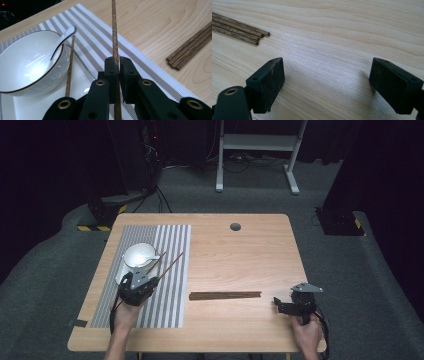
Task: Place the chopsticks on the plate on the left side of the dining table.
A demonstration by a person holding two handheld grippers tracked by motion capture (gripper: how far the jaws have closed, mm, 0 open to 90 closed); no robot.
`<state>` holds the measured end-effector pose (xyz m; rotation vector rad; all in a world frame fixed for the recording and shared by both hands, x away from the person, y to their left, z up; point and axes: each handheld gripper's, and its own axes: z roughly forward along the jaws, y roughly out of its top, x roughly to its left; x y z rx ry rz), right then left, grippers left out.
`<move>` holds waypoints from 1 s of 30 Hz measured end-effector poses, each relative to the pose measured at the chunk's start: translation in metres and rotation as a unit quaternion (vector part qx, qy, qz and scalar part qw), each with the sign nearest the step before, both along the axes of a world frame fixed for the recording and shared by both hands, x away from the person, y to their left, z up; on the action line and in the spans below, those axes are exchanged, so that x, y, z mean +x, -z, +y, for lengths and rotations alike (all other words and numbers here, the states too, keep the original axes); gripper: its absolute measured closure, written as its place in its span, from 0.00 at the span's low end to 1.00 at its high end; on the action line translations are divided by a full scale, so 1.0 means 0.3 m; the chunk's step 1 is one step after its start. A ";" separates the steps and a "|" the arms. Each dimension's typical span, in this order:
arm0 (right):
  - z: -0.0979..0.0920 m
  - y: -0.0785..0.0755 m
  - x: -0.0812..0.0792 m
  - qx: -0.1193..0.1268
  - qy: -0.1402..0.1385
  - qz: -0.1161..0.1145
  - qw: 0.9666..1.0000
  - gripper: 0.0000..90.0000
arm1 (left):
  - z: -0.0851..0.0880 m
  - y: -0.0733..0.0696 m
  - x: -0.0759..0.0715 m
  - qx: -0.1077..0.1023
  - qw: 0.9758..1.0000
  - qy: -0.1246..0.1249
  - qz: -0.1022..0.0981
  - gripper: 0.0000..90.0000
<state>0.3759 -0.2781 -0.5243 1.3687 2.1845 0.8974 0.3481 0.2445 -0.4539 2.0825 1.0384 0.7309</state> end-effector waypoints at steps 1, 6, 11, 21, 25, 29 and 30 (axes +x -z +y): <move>0.000 0.000 0.000 0.000 0.000 0.000 1.000 0.14 | 0.001 0.001 0.000 0.002 1.000 -0.001 0.000 0.94; 0.000 0.000 0.000 0.000 0.000 0.000 1.000 0.14 | 0.012 0.003 0.001 0.008 1.000 -0.008 0.000 0.94; 0.000 0.000 0.000 0.000 0.000 0.000 1.000 0.14 | 0.014 0.011 0.007 0.012 1.000 -0.012 0.004 0.94; 0.000 0.000 0.000 0.000 0.000 0.000 1.000 0.14 | 0.034 0.034 0.024 0.023 0.999 -0.034 0.012 0.94; 0.000 0.000 0.000 0.001 0.000 0.000 1.000 0.14 | 0.041 0.044 0.032 0.027 0.999 -0.038 0.016 0.94; 0.000 0.000 0.000 0.001 0.000 0.000 1.000 0.14 | 0.053 0.048 0.038 0.022 0.999 -0.044 0.018 0.94; 0.000 0.000 0.000 0.001 0.000 0.000 1.000 0.14 | 0.055 0.049 0.040 0.022 0.999 -0.045 0.017 0.94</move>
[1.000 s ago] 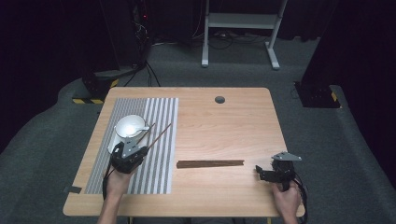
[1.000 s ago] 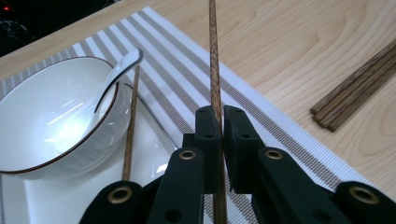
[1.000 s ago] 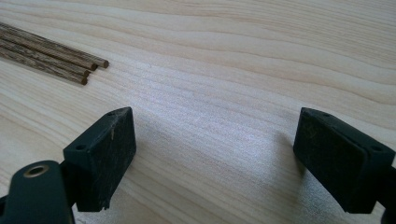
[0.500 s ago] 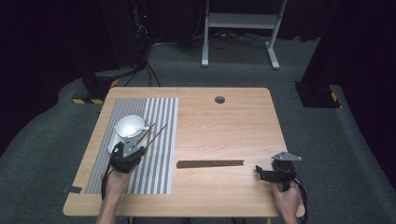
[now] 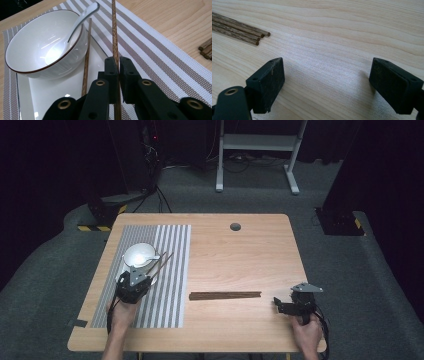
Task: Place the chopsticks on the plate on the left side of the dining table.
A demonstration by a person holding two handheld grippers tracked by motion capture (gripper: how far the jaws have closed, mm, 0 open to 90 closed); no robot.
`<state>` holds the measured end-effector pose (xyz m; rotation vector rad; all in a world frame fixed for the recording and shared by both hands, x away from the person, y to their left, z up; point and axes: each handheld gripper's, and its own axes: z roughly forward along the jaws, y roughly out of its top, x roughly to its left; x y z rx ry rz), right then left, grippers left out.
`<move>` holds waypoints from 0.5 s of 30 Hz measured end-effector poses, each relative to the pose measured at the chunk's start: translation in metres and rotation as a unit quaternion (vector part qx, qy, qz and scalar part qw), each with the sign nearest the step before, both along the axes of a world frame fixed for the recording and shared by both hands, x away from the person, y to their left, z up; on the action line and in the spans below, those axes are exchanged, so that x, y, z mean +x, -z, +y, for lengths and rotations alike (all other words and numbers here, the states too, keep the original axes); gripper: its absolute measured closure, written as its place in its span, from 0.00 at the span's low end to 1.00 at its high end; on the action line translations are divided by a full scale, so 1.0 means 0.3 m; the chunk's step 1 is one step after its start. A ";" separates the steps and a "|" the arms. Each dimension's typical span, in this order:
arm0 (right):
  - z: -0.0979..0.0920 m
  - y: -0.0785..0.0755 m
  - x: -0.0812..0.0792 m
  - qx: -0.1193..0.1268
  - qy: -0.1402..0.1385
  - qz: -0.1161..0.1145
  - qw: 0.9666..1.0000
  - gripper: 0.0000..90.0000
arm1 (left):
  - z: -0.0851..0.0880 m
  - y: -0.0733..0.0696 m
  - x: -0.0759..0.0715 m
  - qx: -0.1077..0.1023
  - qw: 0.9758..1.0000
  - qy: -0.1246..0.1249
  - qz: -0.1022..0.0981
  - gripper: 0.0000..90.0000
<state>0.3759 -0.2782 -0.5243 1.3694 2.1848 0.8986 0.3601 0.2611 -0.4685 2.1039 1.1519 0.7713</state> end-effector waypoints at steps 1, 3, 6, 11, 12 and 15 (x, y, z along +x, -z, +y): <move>0.000 0.000 0.000 0.000 0.000 0.000 1.000 0.14 | 0.003 0.001 0.002 0.001 1.000 -0.002 0.000 0.94; 0.000 0.000 0.000 0.000 0.000 0.000 1.000 0.14 | 0.008 0.008 0.007 0.002 1.000 -0.009 -0.001 0.94; 0.000 0.000 0.000 0.000 0.000 0.000 1.000 0.14 | 0.020 0.024 0.021 0.007 1.000 -0.017 0.007 0.94; 0.000 0.000 0.000 0.000 0.000 0.000 1.000 0.14 | 0.028 0.040 0.038 0.009 1.000 -0.024 0.014 0.94; 0.000 0.000 0.000 0.000 0.000 0.000 1.000 0.14 | 0.028 0.042 0.040 0.010 1.000 -0.024 0.015 0.94; 0.000 0.000 0.000 0.000 0.000 0.000 1.000 0.14 | 0.031 0.049 0.048 0.013 0.999 -0.027 0.019 0.94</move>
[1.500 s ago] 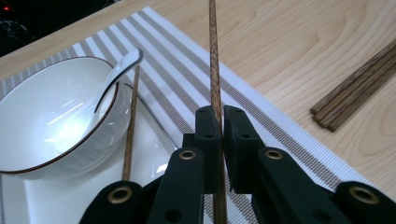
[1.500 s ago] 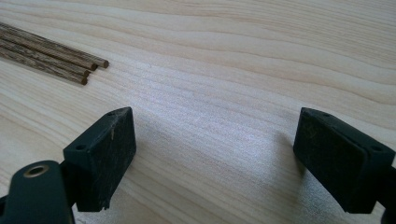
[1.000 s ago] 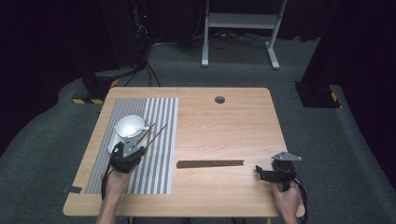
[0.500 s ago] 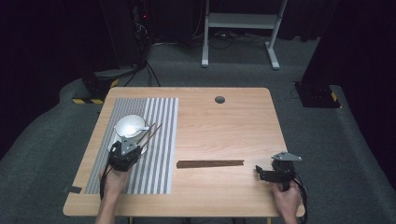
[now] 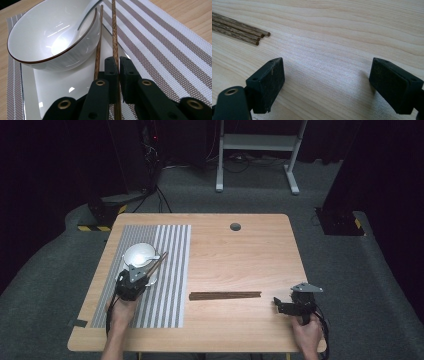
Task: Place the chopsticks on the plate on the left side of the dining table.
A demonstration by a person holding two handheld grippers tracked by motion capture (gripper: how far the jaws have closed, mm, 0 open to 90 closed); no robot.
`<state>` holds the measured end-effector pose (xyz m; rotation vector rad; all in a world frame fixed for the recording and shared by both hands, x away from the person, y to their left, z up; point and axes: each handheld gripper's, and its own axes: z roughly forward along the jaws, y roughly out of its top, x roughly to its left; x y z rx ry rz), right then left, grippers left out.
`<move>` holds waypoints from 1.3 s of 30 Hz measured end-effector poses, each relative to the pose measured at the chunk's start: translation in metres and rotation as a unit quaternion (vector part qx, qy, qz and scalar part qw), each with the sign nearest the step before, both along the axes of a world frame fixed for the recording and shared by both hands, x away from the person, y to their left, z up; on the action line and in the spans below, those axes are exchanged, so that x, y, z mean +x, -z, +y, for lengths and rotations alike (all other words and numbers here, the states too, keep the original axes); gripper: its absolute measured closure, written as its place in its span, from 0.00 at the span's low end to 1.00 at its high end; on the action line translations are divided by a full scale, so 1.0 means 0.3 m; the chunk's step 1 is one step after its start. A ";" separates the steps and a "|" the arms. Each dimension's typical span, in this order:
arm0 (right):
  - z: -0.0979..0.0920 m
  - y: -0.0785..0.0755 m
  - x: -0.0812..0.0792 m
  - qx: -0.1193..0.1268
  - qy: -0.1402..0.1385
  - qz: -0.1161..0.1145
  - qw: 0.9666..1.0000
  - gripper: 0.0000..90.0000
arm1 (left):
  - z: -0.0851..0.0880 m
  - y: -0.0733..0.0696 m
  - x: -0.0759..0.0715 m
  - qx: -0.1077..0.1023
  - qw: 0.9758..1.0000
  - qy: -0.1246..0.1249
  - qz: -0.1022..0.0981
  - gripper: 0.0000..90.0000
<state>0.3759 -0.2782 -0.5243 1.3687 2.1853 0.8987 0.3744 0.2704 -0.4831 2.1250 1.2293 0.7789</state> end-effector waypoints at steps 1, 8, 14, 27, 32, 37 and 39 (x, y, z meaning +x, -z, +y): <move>0.000 0.000 0.000 0.000 0.000 0.000 1.000 0.14 | 0.000 0.002 0.002 0.001 1.000 -0.001 0.001 0.94; 0.000 0.000 0.000 0.000 0.000 0.000 1.000 0.14 | 0.004 0.026 0.029 0.015 1.000 -0.006 0.014 0.94; 0.000 0.000 0.000 0.000 0.000 0.000 1.000 0.14 | 0.005 0.031 0.036 0.018 1.000 -0.009 0.014 0.94; 0.000 0.000 0.000 -0.001 0.000 0.000 1.000 0.14 | 0.006 0.047 0.051 0.030 0.999 -0.012 0.021 0.93; 0.000 0.000 0.000 -0.001 0.000 0.000 1.000 0.14 | 0.009 0.049 0.054 0.029 0.999 -0.013 0.020 0.93; 0.000 0.000 0.000 -0.001 0.000 0.000 1.000 0.14 | 0.008 0.050 0.054 0.031 0.999 -0.013 0.020 0.93; 0.000 0.000 0.000 -0.001 0.000 0.000 1.000 0.14 | 0.008 0.050 0.054 0.030 0.999 -0.013 0.019 0.92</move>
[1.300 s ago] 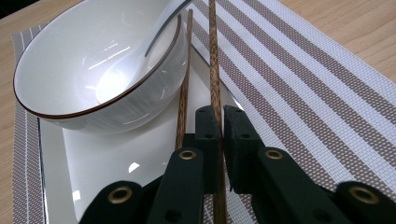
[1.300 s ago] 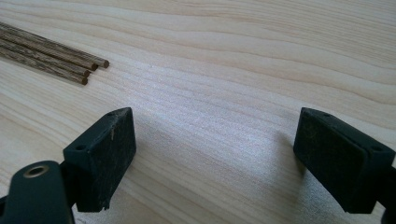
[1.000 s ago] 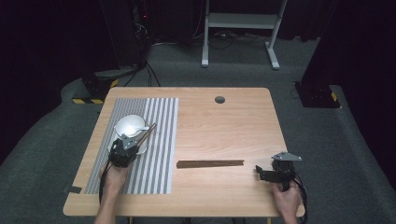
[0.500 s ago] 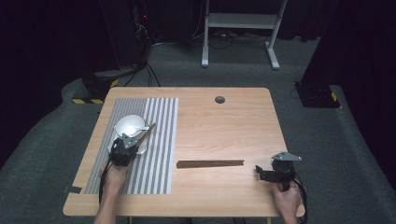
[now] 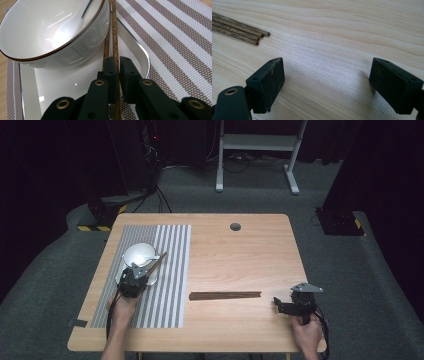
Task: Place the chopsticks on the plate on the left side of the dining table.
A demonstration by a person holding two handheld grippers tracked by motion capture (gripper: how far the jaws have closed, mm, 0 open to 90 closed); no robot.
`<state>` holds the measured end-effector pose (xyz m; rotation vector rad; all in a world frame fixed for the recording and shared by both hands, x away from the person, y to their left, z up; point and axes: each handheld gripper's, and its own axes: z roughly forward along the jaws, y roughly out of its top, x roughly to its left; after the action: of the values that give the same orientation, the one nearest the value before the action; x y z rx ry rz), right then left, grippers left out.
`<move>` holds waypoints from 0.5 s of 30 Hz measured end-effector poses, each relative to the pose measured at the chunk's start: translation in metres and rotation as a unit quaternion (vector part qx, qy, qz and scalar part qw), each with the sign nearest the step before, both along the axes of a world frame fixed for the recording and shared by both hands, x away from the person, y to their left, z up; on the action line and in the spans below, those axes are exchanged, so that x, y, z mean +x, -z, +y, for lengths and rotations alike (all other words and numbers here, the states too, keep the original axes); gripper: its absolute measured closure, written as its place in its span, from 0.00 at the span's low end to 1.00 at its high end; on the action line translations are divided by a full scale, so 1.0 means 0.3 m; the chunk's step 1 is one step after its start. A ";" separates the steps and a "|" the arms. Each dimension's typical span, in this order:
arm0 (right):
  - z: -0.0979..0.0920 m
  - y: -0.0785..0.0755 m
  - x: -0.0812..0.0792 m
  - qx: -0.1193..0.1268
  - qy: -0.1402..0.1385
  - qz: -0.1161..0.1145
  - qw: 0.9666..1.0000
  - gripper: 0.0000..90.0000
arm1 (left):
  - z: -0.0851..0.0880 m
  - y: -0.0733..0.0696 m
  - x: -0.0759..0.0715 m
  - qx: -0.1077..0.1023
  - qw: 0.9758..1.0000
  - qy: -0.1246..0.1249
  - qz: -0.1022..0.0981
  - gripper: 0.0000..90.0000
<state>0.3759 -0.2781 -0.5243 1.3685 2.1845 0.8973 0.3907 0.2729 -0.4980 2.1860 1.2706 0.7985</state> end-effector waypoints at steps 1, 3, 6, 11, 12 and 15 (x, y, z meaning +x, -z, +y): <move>0.000 0.000 0.000 0.000 0.000 0.000 1.000 0.14 | 0.000 0.000 0.000 0.000 1.000 0.000 0.000 0.92; 0.000 0.000 0.000 0.000 0.000 0.000 1.000 0.14 | 0.001 -0.001 0.000 -0.001 1.000 0.001 -0.001 0.92; 0.000 0.000 0.000 0.000 0.000 0.000 1.000 0.14 | 0.001 -0.003 -0.003 -0.004 1.000 -0.001 -0.002 0.89; 0.000 0.000 0.000 0.000 0.000 0.000 1.000 0.14 | 0.001 -0.003 -0.011 -0.009 1.000 -0.001 -0.007 0.88; 0.000 0.000 0.000 0.000 0.000 0.000 1.000 0.14 | 0.002 -0.003 -0.013 -0.011 1.000 -0.002 -0.009 0.88; 0.000 0.000 0.000 0.000 0.000 0.000 1.000 0.14 | 0.006 -0.008 -0.020 -0.022 1.000 -0.004 -0.014 0.86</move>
<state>0.3759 -0.2780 -0.5243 1.3684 2.1839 0.8973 0.3846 0.2747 -0.4955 2.1301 1.2722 0.7941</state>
